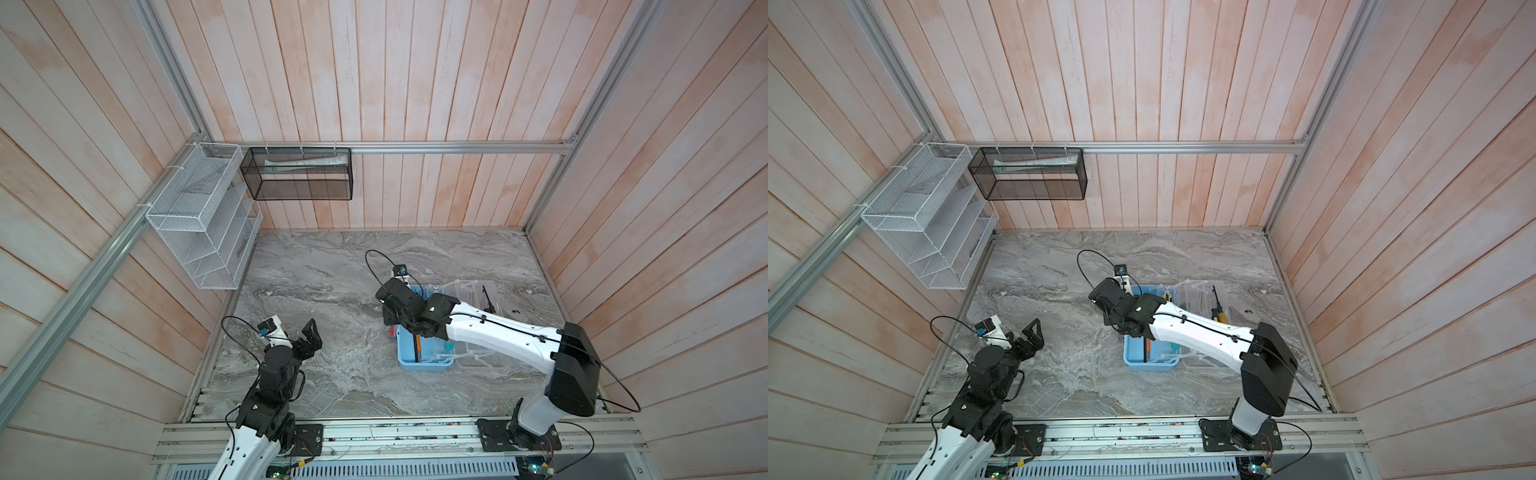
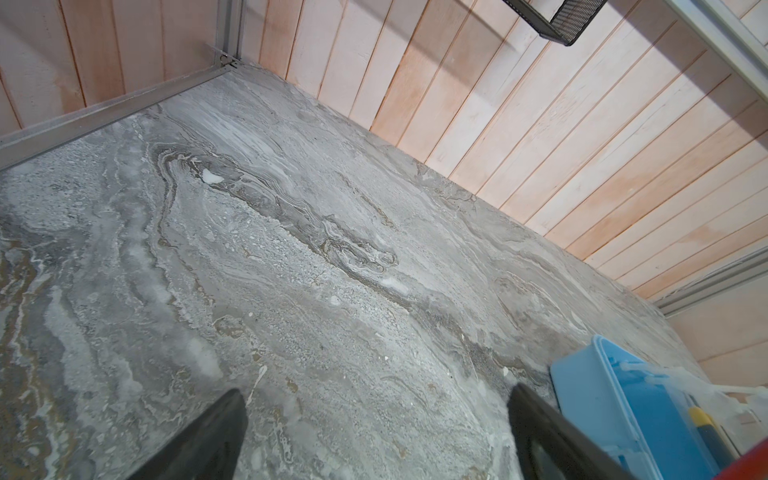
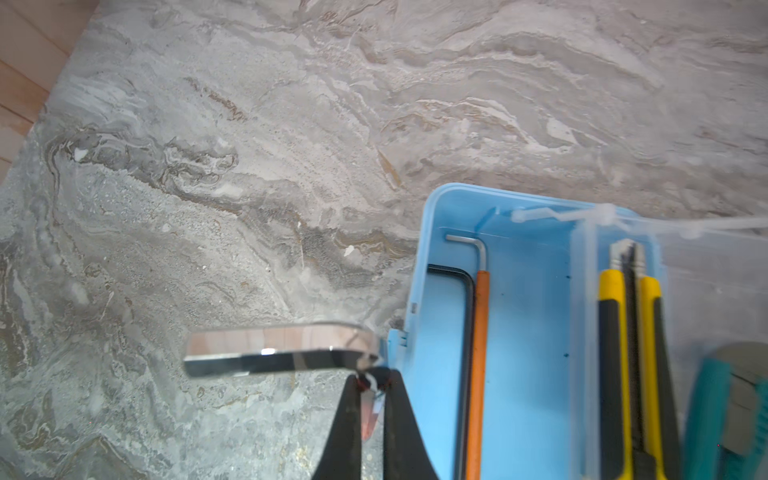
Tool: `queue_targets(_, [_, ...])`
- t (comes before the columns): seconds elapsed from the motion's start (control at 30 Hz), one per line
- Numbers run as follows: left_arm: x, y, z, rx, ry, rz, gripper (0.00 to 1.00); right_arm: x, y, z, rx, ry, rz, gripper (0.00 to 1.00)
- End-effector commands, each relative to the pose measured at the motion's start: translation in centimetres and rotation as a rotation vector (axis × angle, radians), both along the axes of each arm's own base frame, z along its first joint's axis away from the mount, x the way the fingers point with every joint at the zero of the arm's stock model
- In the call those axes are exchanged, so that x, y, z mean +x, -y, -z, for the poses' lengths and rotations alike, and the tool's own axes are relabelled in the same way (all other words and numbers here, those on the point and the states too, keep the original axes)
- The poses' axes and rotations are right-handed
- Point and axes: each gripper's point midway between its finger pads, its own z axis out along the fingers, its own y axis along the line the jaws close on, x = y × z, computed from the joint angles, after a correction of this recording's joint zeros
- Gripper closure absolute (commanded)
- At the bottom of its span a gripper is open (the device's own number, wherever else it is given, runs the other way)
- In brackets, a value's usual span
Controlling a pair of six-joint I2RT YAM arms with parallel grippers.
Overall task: Pack the tool kit
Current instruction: 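Lift the red-handled hex key and carry it over the blue box, then lower the red hex key into the blue box beside the black one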
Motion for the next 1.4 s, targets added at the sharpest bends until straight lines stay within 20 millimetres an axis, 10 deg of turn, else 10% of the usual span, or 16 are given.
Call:
queue_targets(0.0, [0.1,0.5,-0.5,0.007,0.023,0.033,0.00,0.7,4.1,-0.6,-0.016,0.030,0.112,1.00])
queue_targets(0.23, [0.3,0.7,-0.5,0.010,0.023,0.045,0.00,1.1,6.4,-1.2,0.027,0.042,0.149,1.00])
queue_targets(0.57, [0.4,1.1,-0.5,0.015,0.026,0.063,0.00,2.6,-1.1,-0.6,0.071,-0.025,-0.079,1.00])
queue_targets(0.9, [0.5,1.2,-0.5,0.018,0.026,0.069,0.00,4.1,-4.5,0.0,-0.187,-0.047,-0.344,0.64])
queue_targets(1.37, [0.4,1.0,-0.4,0.017,0.023,0.062,0.00,8.2,-4.9,4.1,-0.607,-0.097,-0.535,0.51])
